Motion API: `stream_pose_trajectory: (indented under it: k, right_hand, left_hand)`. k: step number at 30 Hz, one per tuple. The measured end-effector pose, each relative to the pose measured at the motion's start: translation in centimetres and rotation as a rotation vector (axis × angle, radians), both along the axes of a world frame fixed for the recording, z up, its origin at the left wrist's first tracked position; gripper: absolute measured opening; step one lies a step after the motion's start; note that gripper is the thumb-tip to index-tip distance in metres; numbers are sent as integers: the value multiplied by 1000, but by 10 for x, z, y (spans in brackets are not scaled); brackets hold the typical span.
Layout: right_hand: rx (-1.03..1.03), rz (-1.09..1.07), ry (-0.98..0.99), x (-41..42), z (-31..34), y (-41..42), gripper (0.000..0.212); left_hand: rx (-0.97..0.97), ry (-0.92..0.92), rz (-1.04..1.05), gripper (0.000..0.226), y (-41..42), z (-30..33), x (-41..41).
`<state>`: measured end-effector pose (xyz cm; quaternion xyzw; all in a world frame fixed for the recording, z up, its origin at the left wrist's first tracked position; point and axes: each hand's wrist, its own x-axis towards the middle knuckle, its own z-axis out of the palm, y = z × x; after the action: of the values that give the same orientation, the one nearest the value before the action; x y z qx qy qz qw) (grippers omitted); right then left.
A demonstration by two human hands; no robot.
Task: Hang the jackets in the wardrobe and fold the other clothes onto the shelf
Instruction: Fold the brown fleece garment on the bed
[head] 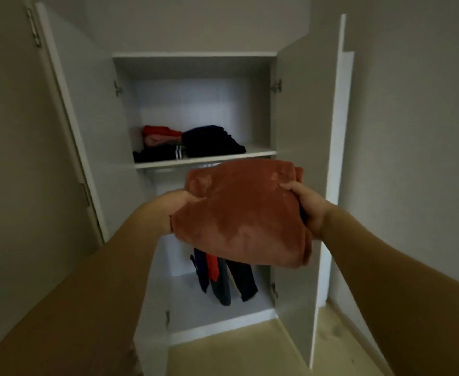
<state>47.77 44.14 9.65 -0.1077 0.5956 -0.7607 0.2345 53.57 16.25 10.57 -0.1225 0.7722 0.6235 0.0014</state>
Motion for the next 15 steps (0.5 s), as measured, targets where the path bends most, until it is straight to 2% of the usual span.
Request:
stream_pose_trajectory:
  k: [7, 9, 12, 15]
  right_hand:
    - [60, 125, 26, -165, 34, -112, 47]
    - [70, 148, 31, -205, 44, -145, 43]
    - [64, 157, 56, -262, 57, -196, 37]
    - [34, 151, 96, -319, 74, -250, 36]
  left_hand:
    - [-8, 48, 223, 17, -85, 40, -118]
    - [-24, 83, 279, 20, -110, 51, -148]
    - [9, 103, 372, 23, -155, 66, -193]
    - [1, 106, 410, 15, -202, 82, -240]
